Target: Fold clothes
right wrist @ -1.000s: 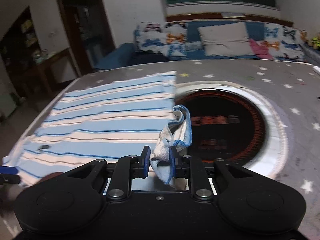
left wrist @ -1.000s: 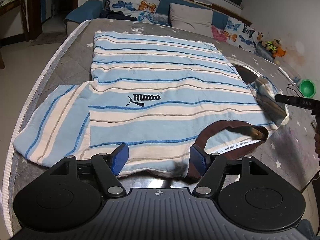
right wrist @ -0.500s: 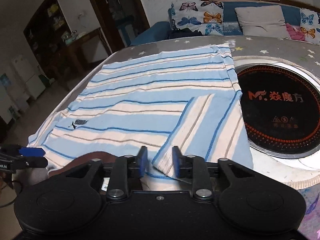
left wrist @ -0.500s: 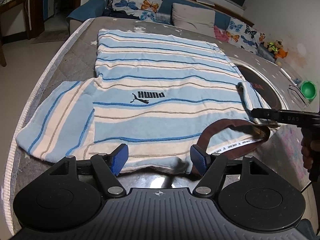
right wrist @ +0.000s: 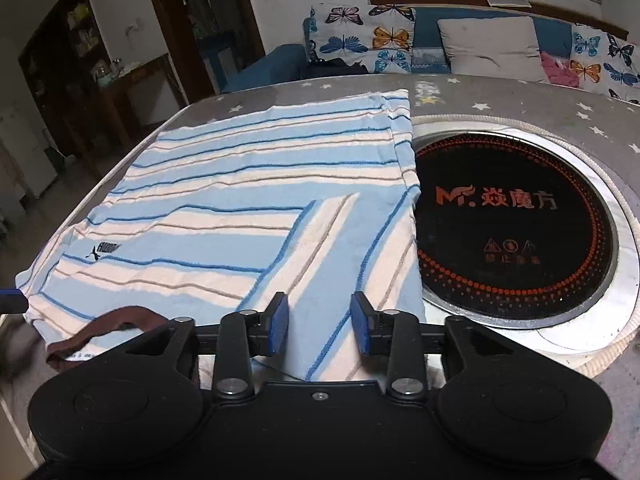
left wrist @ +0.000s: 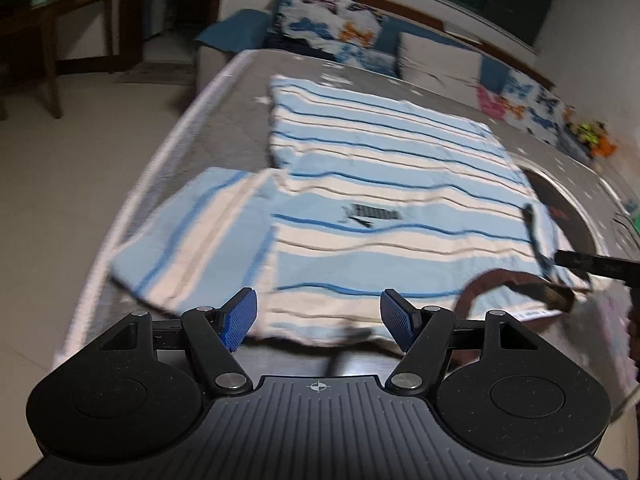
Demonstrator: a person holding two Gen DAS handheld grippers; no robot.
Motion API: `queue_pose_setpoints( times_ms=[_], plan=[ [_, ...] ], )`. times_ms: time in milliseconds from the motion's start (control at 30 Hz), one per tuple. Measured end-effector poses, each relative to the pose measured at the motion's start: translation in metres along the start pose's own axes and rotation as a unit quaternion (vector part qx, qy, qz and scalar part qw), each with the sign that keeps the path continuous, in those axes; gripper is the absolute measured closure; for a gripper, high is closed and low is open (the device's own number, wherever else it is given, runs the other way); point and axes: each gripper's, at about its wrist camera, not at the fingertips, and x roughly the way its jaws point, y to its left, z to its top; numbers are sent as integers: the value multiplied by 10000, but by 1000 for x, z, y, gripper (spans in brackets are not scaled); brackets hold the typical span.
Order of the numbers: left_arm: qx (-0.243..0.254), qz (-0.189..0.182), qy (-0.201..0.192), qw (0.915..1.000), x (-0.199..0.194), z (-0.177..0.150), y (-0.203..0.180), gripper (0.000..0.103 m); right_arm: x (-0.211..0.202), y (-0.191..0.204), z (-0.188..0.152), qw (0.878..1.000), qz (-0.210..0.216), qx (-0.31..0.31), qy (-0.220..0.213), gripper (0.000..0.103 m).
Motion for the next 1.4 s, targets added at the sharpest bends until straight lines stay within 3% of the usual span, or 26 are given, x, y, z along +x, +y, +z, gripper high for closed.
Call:
queue_pose_setpoints(
  times_ms=[300,433,533,833,900,1000,1100,1267,1400],
  plan=[
    [-982,851,-267,9912,-12,1,41,33,5,11,-7,9997,-51,-236,18,34],
    [-1537,875,-247,9839,-12,0,60,33,7,14,-7,9997,-28,-250,18,29],
    [-1673,879,-224,9817,-10,1,66,33,8,15,-7,9997,-13,-250,25,25],
    [-1765,810,-153,9808,-5,2,70,57,11,16,-7,9997,-10,-251,27,21],
    [-1726,811,-145,9815,-2,2,69,78,12,16,-7,9997,-10,-251,27,21],
    [-1709,806,-184,9818,-1,3,68,91,13,17,-6,9997,-9,-251,27,21],
    [-1754,756,-359,9809,-6,4,68,96,14,17,-6,9997,-9,-251,28,20],
    [-1647,568,-791,9815,-21,13,59,98,9,17,-7,9997,-8,-257,26,19],
    [-1395,166,-1080,9842,-30,23,42,98,10,17,-7,9997,3,-237,23,19]
  ],
)
